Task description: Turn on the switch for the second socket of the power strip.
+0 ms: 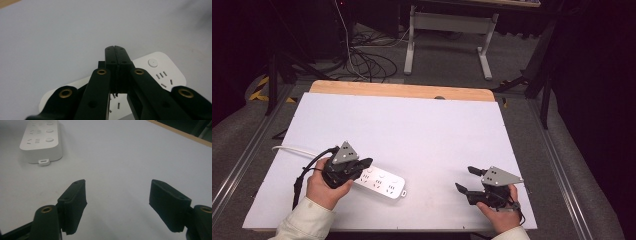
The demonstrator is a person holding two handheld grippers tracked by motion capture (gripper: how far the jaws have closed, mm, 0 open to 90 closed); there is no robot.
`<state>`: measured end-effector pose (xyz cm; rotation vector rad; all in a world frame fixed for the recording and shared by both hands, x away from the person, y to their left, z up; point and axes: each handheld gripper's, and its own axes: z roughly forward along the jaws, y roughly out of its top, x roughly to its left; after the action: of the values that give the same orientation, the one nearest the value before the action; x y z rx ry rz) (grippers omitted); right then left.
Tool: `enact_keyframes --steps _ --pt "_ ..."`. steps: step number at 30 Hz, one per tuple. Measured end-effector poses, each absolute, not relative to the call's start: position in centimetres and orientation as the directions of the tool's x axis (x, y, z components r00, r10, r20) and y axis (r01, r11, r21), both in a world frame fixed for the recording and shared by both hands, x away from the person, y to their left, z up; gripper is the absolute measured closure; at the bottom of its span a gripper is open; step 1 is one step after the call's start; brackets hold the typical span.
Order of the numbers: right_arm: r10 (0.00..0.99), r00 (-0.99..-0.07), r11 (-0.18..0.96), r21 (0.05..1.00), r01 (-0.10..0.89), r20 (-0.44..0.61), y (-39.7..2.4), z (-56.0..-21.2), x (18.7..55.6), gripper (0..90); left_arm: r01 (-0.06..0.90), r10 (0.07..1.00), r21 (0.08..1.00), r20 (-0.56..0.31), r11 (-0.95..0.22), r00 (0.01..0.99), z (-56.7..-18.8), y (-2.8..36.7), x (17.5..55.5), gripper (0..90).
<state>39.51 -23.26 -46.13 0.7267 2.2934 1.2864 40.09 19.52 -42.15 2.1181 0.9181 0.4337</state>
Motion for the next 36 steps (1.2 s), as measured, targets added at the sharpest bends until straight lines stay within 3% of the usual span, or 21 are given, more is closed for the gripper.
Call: enact_keyframes --steps 19,36 --pt "0.616 -0.781 0.44 0.866 0.236 -0.1 -23.3 -46.2 39.6 30.1 0.562 0.727 0.628 0.009 -0.538 0.686 -43.7 18.6 42.0 89.9" --pt "0.614 -0.783 0.442 0.865 0.236 -0.1 -23.3 -46.2 39.6 30.1 0.576 0.735 0.589 0.044 -0.566 0.677 -44.3 18.1 42.6 89.8"
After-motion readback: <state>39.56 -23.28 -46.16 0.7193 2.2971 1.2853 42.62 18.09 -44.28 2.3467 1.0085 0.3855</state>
